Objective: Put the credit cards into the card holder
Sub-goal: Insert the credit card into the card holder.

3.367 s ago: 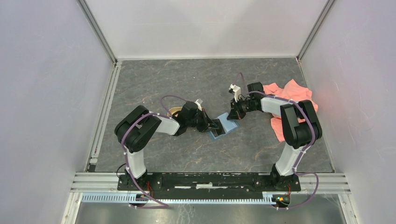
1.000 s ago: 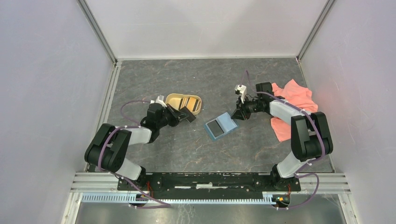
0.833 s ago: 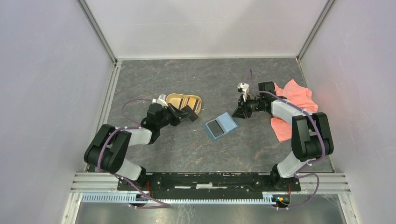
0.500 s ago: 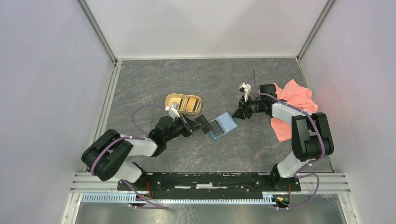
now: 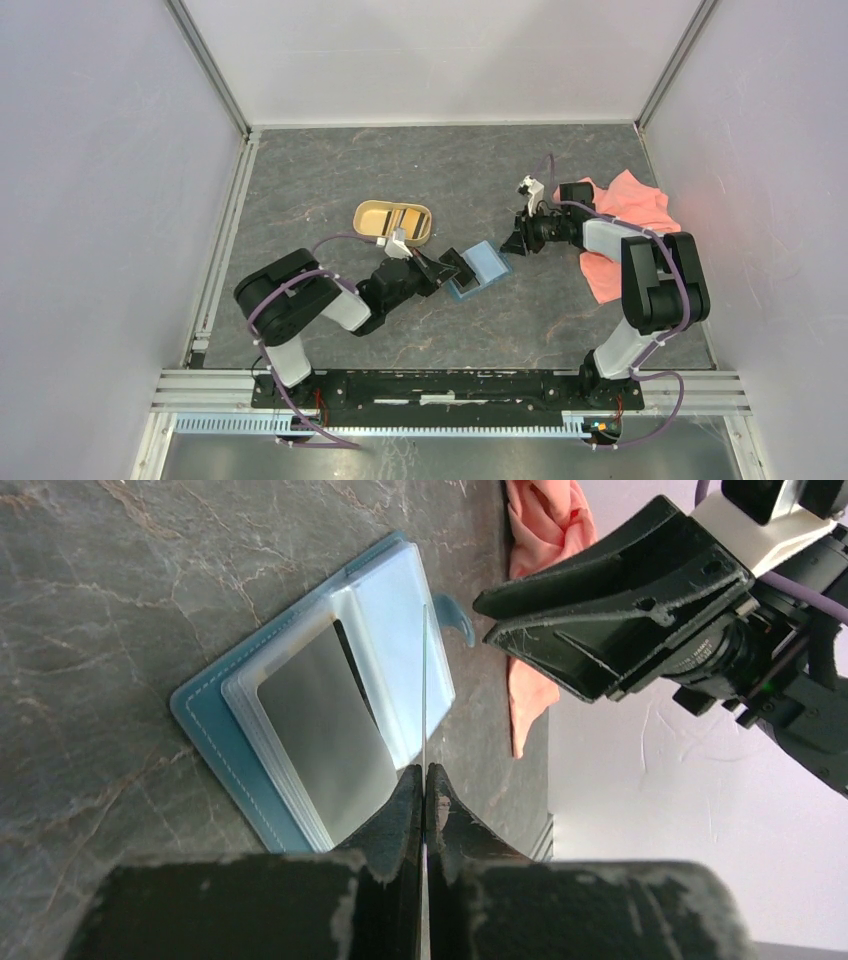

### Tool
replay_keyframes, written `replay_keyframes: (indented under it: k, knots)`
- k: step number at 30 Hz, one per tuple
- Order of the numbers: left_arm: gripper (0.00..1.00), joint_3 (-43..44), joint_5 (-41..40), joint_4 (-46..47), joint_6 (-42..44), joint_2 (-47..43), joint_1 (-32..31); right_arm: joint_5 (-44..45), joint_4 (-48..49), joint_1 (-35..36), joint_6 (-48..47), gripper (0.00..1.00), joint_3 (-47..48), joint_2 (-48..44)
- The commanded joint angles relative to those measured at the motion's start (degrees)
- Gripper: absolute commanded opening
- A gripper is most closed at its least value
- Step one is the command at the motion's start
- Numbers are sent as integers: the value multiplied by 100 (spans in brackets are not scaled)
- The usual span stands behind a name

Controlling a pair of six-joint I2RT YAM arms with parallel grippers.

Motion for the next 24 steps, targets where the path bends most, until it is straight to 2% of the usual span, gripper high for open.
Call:
replay_keyframes:
  k: [1,6,12,24]
  knots:
    - [2,381,-518,485,-279,430,-84,-28,156,-19,104,38,53,87]
    - [2,516,-601,460,-408,759,-142,-26,144,-19,108,38,70,181]
    - [2,458,-771,248,-454,758,-215,-52,129,-22,108,38,97,276]
    - [2,461,-754,479,-878,1076,-293,-69,105,-14,108,39,106,298]
